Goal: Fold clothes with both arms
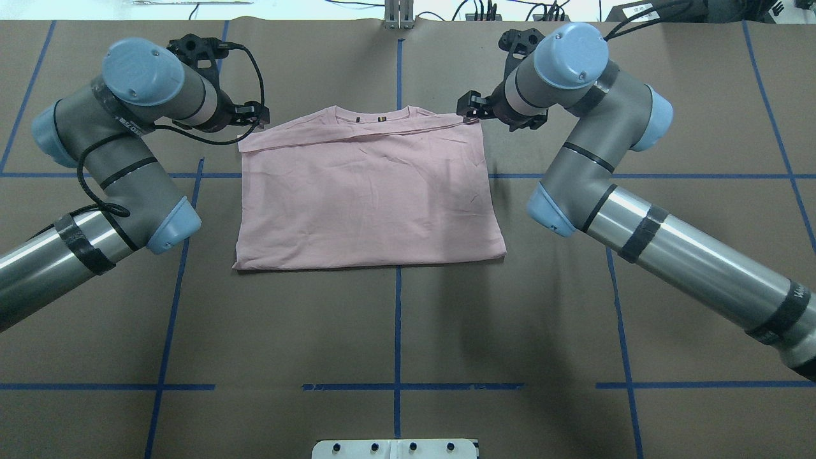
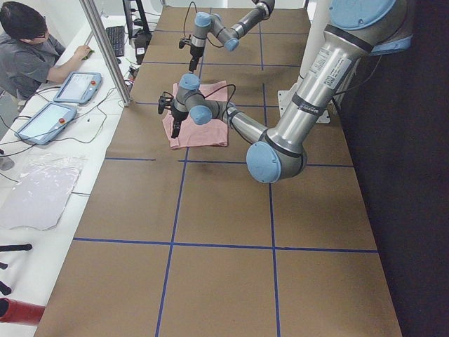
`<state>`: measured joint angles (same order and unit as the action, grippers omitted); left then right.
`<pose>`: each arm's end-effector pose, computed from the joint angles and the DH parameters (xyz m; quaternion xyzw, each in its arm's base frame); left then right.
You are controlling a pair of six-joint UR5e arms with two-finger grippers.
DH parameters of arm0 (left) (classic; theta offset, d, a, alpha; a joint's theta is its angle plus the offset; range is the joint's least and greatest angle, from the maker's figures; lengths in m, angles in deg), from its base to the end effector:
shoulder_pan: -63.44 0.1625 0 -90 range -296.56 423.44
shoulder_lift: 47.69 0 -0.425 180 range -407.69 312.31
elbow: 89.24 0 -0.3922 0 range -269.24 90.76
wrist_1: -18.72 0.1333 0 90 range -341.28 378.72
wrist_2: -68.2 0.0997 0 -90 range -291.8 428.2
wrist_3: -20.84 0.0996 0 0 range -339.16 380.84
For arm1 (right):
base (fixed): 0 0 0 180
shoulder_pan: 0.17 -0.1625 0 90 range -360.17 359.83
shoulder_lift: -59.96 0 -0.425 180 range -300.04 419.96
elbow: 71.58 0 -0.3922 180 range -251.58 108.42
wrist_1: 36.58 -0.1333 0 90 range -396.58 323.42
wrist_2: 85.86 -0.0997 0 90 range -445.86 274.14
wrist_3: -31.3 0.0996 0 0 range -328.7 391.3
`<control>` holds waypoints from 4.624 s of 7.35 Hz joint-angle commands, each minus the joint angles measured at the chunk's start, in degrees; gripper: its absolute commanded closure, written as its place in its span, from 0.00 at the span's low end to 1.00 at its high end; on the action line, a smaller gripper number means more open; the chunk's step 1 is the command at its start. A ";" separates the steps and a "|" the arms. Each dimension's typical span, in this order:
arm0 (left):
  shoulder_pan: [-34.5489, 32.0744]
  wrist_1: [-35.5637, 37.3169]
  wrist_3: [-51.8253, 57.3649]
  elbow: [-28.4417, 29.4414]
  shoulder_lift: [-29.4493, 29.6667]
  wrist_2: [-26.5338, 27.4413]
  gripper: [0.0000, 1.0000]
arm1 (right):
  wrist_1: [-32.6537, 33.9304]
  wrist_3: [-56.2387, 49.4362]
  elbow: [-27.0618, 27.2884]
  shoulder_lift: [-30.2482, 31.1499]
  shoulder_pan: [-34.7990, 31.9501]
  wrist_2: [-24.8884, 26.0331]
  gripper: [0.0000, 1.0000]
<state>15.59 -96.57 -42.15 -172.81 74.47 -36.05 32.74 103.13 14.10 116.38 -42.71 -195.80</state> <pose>0.4007 -0.6048 0.3352 0.1708 0.4074 -0.1094 0.8904 -0.4582 -0.5553 0.3088 0.0747 -0.4381 0.1170 0.8882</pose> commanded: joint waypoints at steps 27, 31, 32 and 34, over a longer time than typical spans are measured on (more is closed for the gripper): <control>5.29 3.37 -10.03 -10.79 -2.25 -0.42 0.00 | 7.68 13.86 41.22 36.23 25.18 -2.03 0.00; 24.69 13.25 -37.87 -22.87 -5.97 3.77 0.02 | 7.67 12.98 39.49 29.65 11.18 -1.95 0.00; 27.95 13.25 -40.09 -21.48 -5.61 4.06 0.03 | 7.67 12.98 38.43 27.10 10.81 -1.42 0.00; 28.42 13.34 -41.25 -20.24 -5.79 4.84 0.06 | 7.67 12.98 38.68 26.98 10.11 -1.15 0.00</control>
<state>43.19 -83.31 -82.32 -193.91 68.70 -31.91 40.41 116.13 52.84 143.81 -32.07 -197.11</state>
